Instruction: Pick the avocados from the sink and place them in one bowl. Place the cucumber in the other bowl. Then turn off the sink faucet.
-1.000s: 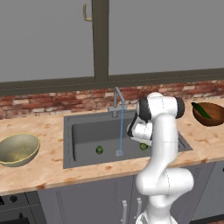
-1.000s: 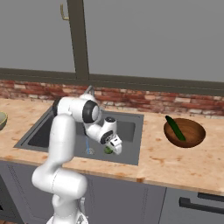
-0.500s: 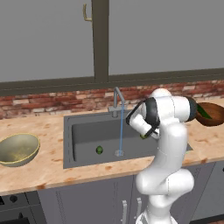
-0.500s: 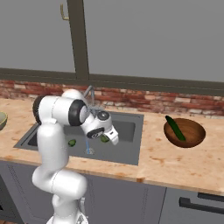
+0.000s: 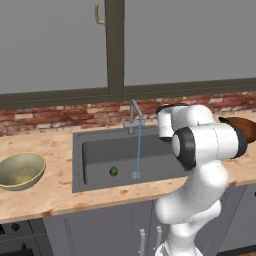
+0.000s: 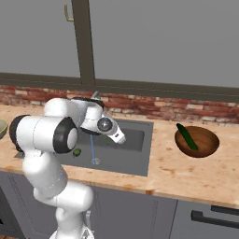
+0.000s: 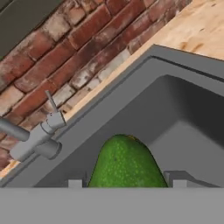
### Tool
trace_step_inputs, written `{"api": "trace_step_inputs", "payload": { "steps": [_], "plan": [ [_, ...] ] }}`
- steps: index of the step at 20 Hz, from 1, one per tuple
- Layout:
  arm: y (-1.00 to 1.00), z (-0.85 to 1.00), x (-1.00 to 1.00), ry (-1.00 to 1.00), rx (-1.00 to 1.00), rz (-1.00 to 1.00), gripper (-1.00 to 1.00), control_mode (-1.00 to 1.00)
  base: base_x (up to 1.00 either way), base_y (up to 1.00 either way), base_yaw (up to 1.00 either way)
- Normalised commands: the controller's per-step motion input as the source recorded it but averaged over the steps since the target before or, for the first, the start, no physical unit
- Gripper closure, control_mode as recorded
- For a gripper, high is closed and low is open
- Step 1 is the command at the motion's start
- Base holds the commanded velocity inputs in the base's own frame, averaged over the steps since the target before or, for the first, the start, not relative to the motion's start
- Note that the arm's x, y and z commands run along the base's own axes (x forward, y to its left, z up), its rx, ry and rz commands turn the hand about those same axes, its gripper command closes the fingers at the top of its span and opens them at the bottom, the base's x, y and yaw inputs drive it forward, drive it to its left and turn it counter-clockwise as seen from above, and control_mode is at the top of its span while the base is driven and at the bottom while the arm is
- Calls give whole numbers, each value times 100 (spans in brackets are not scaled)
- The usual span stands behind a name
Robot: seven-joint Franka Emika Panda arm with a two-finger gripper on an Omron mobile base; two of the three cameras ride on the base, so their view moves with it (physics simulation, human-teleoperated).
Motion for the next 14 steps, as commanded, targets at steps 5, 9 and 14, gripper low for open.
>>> {"api": "trace_step_inputs", "payload": {
  "steps": [5,9,14],
  "plan": [
    [-24,69,-48,-28,4,0,100,-100,0,0,0],
    [-17,68,-46,-24,2,0,100,-100,0,0,0],
    [-2,77,-40,-10,0,0,100,-100,0,0,0]
  ]
}}
